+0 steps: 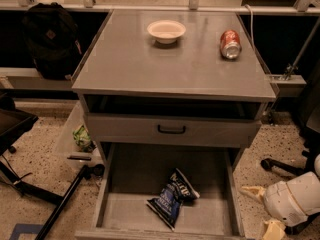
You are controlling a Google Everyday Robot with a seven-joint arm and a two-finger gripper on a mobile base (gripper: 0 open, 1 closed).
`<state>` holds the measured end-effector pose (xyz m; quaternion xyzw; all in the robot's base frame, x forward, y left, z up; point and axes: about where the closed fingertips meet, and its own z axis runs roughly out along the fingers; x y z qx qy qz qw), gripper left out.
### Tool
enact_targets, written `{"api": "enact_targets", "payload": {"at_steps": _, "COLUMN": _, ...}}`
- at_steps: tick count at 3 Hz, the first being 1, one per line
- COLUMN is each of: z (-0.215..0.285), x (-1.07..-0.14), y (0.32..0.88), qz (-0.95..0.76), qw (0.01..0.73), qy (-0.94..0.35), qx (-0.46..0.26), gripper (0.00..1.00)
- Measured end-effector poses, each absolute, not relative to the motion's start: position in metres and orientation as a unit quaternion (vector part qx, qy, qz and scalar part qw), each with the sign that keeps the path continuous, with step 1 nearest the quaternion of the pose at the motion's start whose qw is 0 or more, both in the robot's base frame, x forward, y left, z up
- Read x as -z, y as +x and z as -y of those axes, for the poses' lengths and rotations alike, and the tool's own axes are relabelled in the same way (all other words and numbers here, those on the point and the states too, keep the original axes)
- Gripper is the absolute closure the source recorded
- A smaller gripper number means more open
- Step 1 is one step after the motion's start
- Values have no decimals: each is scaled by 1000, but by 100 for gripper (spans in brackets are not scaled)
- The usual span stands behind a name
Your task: Pick blue chip bag from middle drawer and place on counter
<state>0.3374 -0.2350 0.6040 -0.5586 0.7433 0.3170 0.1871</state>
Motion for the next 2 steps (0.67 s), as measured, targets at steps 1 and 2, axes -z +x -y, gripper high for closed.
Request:
{"api": "enact_targets", "payload": {"at_steps": 1, "z": 235, "x": -604, "y": 337, "qz": -743, "qw": 187, "qy": -559, "qx": -317, "gripper": 0}}
{"api": "enact_targets", "payload": {"at_steps": 2, "z": 226, "x": -590, "y": 351, "qz": -747, "qw": 205, "qy": -562, "qx": -291, "gripper": 0}}
